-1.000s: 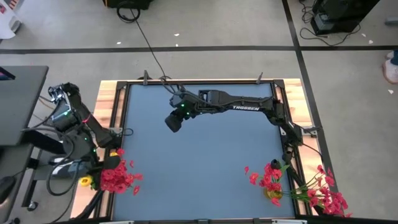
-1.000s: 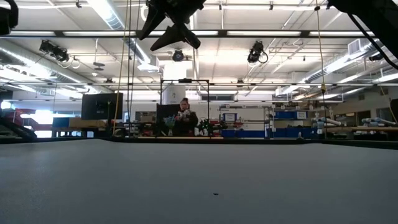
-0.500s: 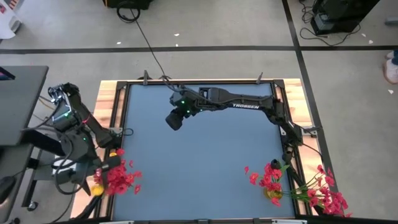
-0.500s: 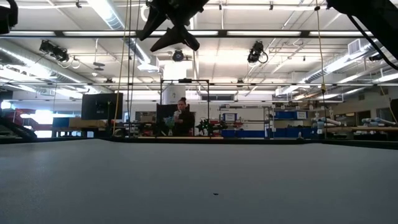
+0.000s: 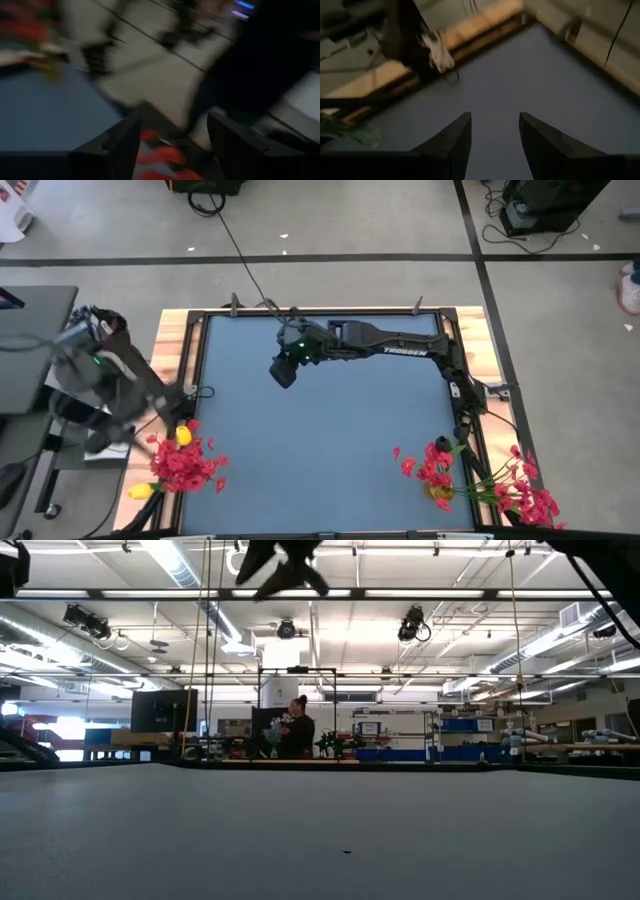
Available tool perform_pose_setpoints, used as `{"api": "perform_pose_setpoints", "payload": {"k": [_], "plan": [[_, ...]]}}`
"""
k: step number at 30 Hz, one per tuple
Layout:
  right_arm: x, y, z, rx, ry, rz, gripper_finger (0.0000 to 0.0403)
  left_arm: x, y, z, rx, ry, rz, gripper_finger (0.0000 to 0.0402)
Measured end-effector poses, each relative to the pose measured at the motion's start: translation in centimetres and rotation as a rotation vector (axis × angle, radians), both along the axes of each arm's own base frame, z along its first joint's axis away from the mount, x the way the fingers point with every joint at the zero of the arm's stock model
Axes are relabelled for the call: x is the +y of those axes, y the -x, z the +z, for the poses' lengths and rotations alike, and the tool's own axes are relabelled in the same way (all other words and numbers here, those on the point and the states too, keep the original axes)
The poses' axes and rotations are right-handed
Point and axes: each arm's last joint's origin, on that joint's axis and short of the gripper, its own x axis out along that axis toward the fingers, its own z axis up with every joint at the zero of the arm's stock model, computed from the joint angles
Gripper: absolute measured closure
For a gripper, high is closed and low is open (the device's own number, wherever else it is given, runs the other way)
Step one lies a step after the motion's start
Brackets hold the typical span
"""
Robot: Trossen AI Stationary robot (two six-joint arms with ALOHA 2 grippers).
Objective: Sort flowers into vase by color
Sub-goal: Return to Home Position
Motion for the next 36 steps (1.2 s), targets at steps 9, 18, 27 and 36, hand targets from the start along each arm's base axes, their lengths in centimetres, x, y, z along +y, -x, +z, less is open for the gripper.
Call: {"api": "perform_pose_setpoints", "payload": {"k": [9, 18, 27, 36], "plan": [[2.9, 4.3, 7.3, -0.154, 0.254, 0.027, 0.0267, 6.2, 3.0, 1.9, -0.152, 0.044, 0.474, 0.0233], [5.7, 7.4, 10.5, -0.222, 0.310, 0.141, 0.0392, 10.4, 5.5, -2.3, -0.271, 0.003, 0.677, 0.0300], [7.1, 11.9, 9.9, -0.303, 0.296, 0.121, 0.0384, 12.2, 6.5, -5.8, -0.354, 0.077, 0.828, 0.0360], [4.1, 19.9, 6.4, -0.630, 0.231, 0.117, 0.0389, 9.9, 4.5, -7.8, -0.381, 0.038, 0.947, 0.0393]]}}
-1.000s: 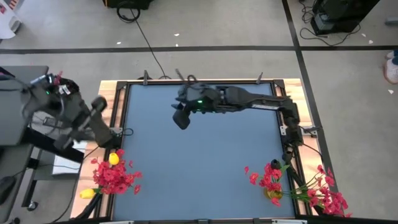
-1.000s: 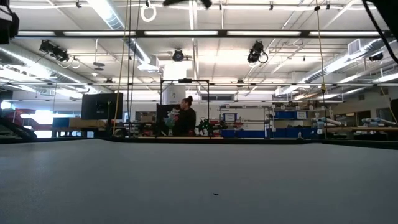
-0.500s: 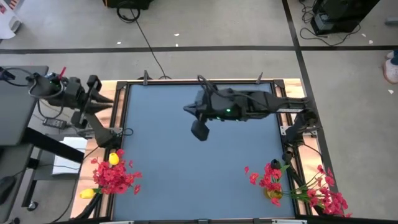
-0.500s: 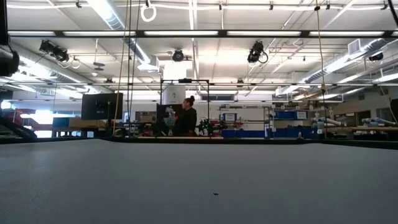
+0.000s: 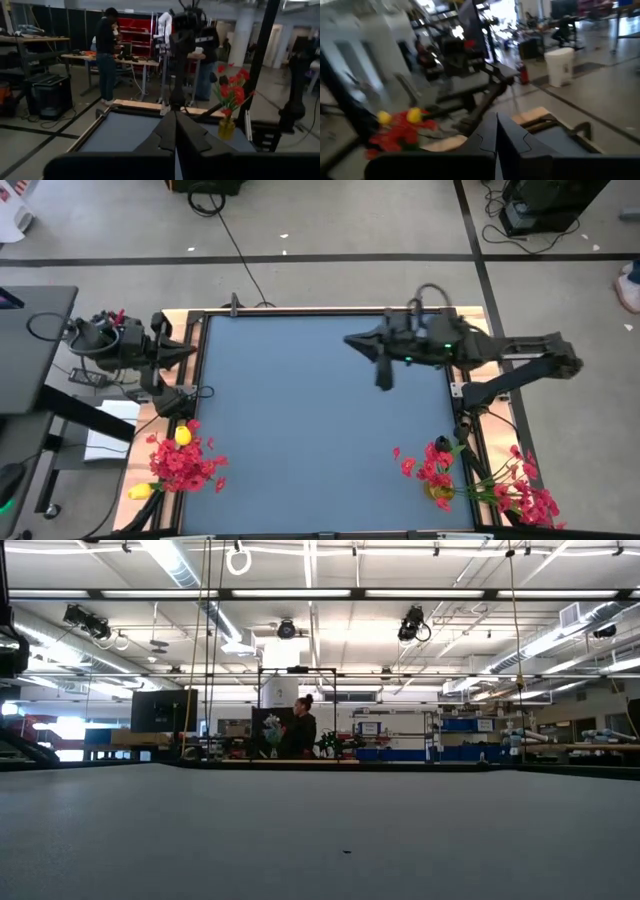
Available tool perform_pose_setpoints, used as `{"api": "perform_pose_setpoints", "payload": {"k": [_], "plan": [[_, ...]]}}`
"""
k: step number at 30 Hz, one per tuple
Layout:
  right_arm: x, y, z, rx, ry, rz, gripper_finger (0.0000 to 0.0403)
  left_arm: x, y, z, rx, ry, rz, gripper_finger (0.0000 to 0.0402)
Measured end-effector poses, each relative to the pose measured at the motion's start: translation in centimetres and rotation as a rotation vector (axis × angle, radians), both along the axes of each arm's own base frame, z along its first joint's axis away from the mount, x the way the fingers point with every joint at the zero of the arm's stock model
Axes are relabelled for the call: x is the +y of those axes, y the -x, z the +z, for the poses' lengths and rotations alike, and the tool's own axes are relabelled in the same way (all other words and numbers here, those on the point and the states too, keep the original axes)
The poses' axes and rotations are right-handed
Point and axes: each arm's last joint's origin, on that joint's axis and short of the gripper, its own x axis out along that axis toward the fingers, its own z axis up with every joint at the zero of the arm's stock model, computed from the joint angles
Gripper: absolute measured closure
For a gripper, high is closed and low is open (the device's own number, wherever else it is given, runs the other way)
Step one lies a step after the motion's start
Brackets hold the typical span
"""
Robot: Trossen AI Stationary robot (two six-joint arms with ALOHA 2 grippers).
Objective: Sort flowers into vase by color
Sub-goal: Return to Home Position
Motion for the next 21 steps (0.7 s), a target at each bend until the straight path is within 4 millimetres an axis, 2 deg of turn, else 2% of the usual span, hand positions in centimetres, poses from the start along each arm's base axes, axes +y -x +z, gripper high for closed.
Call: {"api": "perform_pose_setpoints", "payload": {"k": [4, 8, 14, 21], "plan": [[-1.3, 3.3, -1.4, -0.080, -0.031, 0.016, 0.0397, -0.9, -0.7, -0.9, -0.004, 0.031, 0.010, 0.0395], [-2.3, 5.6, -3.1, -0.078, -0.027, 0.005, 0.0397, -1.9, -1.4, -2.5, 0.017, 0.047, 0.022, 0.0396], [-3.0, 7.1, -5.2, -0.122, -0.021, 0.092, 0.0397, -3.7, -2.9, -4.7, -0.022, 0.103, 0.053, 0.0396], [-4.0, 7.3, -6.6, -0.155, -0.056, 0.181, 0.0397, -5.3, -5.2, -6.5, -0.093, 0.113, 0.052, 0.0396]]}}
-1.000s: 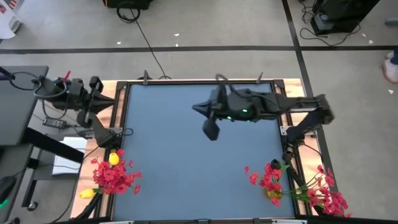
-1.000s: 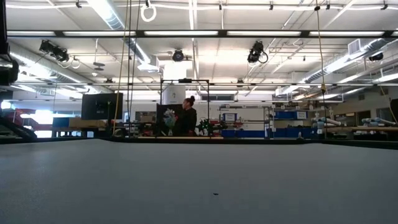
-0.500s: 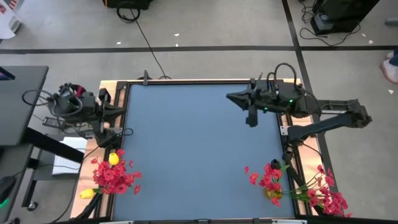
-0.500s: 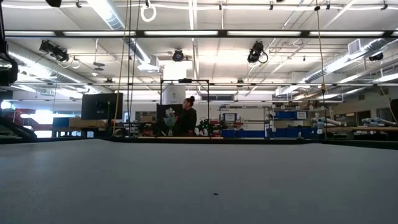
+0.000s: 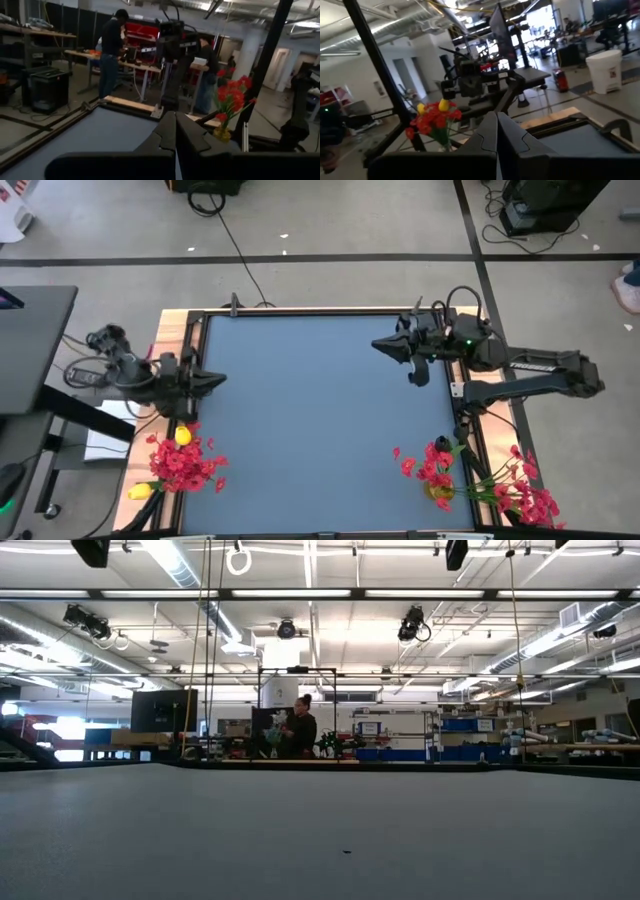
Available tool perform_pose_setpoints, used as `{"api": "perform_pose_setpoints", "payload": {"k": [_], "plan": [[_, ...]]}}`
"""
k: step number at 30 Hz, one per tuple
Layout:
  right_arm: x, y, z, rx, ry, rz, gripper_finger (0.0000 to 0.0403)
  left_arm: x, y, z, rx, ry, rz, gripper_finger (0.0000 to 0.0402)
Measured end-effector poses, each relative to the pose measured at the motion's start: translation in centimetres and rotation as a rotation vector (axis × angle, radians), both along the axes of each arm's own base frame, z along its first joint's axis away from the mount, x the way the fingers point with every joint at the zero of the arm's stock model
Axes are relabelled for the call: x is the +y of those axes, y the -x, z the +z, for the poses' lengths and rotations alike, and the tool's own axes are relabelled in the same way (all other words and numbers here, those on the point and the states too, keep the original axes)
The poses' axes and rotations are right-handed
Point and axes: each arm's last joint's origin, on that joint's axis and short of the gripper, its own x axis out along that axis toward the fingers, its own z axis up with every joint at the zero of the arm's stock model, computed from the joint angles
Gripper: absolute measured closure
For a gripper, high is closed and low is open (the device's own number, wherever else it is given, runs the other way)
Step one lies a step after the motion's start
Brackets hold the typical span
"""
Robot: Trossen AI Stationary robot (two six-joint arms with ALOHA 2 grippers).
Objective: Sort flowers into vase by color
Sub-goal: Return to Home Position
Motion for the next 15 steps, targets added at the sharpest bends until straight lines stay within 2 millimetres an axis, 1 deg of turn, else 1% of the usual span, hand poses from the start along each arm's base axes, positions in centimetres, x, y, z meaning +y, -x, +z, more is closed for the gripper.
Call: {"api": "perform_pose_setpoints", "payload": {"k": [4, 7, 11, 13, 15], "plan": [[-0.6, 0.1, -0.5, 0.015, -0.020, 0.024, 0.0397, 0.1, -1.3, -0.7, 0.017, -0.008, 0.007, 0.0397], [-0.9, 0.2, -0.5, 0.015, -0.031, 0.027, 0.0397, 0.6, -2.2, -1.4, 0.051, -0.025, 0.016, 0.0397], [-1.1, 1.0, -1.1, 0.030, -0.034, 0.027, 0.0397, 1.6, -2.7, -1.9, 0.103, -0.052, 0.030, 0.0397], [-1.0, 1.6, -1.7, 0.031, -0.040, 0.023, 0.0398, 2.0, -2.8, -2.3, 0.141, -0.056, 0.029, 0.0397], [-0.9, 2.3, -2.6, 0.028, -0.059, 0.020, 0.0398, 2.3, -2.7, -2.3, 0.132, -0.043, 0.033, 0.0397]]}}
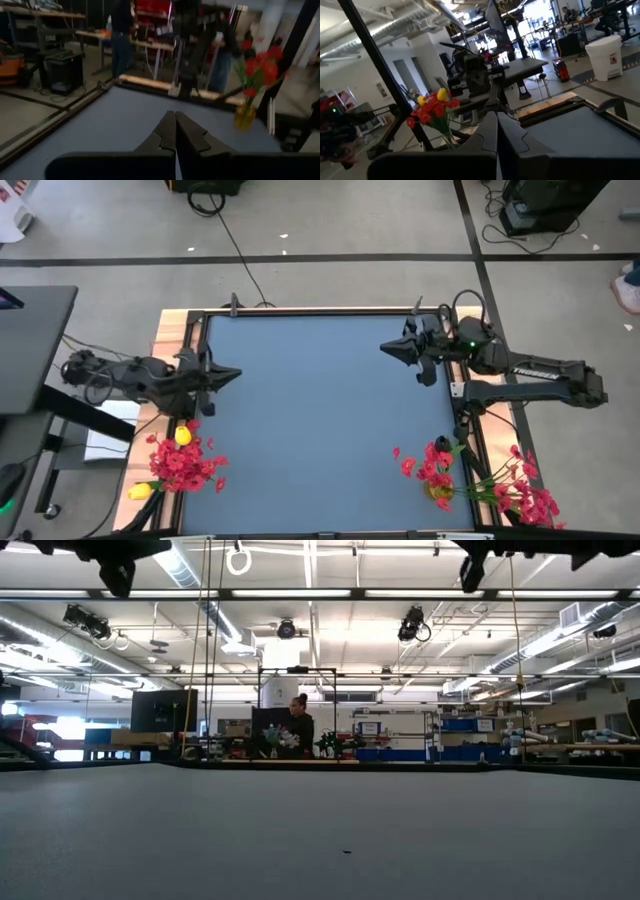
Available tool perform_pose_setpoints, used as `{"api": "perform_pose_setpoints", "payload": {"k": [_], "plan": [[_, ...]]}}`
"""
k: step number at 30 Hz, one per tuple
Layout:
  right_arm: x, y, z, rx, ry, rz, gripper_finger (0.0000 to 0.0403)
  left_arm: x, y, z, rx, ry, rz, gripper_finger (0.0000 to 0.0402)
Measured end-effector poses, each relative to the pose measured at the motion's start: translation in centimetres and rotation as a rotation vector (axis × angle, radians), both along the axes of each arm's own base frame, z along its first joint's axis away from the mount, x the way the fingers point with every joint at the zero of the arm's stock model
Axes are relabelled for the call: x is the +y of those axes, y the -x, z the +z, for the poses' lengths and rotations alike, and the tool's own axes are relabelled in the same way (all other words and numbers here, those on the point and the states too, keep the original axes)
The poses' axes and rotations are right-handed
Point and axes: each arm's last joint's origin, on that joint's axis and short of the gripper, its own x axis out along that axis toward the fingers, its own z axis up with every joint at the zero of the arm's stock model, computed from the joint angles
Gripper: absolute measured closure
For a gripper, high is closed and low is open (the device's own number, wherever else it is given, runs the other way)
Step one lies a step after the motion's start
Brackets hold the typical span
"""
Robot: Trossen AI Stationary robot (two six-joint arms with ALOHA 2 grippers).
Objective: Sort flowers into vase by color
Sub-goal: Return to Home Position
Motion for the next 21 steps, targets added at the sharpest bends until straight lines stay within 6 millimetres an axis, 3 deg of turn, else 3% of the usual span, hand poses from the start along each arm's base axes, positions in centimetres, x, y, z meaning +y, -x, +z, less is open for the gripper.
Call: {"api": "perform_pose_setpoints", "payload": {"k": [10, 17, 21], "plan": [[0.6, 2.3, -4.8, 0.022, -0.052, -0.031, 0.0398, 0.1, 1.0, -1.2, 0.078, -0.019, -0.040, 0.0397], [1.1, 3.6, -7.5, 0.041, 0.014, -0.065, 0.0398, -0.5, -0.7, -5.3, 0.009, -0.016, -0.052, 0.0397], [1.4, 4.6, -9.0, 0.028, 0.014, -0.071, 0.0398, -0.6, -0.9, -6.3, 0.002, 0.001, -0.059, 0.0397]]}}
